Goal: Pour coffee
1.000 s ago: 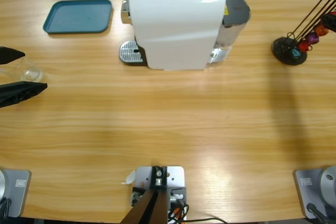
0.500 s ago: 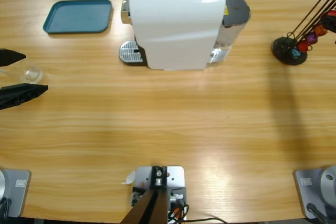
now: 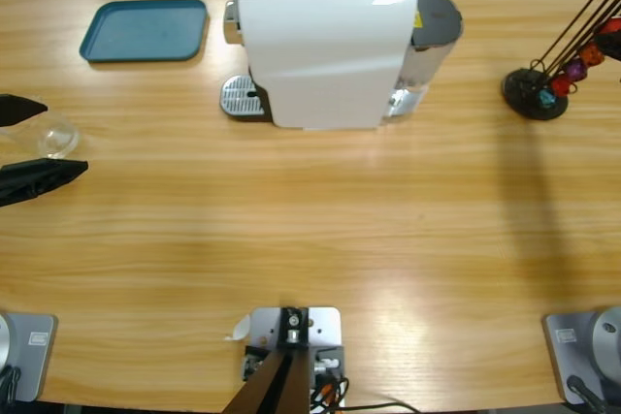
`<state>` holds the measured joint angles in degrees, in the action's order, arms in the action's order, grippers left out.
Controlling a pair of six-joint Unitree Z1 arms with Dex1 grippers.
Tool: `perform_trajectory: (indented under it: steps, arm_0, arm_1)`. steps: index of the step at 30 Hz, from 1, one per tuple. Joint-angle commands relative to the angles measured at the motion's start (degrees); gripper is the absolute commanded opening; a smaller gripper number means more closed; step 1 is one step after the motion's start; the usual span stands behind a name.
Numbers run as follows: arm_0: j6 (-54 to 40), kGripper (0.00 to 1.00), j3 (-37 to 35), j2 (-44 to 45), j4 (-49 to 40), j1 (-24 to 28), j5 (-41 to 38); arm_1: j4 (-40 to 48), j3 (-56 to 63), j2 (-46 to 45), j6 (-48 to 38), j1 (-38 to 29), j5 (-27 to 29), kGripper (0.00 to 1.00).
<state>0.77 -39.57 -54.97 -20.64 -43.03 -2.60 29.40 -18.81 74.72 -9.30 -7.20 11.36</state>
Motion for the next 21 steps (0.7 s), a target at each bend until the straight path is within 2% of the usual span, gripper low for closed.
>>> perform_trajectory:
  steps: [1, 10, 14, 21]
  arm_0:
    - [0.5, 0.987, 2.7, 2.1, -0.6, 0.4, 0.8]
    - [0.5, 0.987, 2.8, 2.3, -0.5, 0.4, 0.8]
    - [0.5, 0.987, 2.9, 2.3, -0.4, 0.4, 0.8]
    - [0.6, 0.987, 3.8, 3.3, -0.4, 0.4, 0.8]
  arm_1:
    - [-1.0, -0.1, -0.3, 0.6, 0.6, 1.8, 0.000]
    - [-12.5, -5.5, -7.1, 2.2, -0.3, 2.4, 0.000]
    - [-14.9, -6.3, -9.5, 2.4, -1.1, 2.3, 0.000]
    - [-22.9, -14.0, -13.7, 3.2, -4.9, 2.4, 0.000]
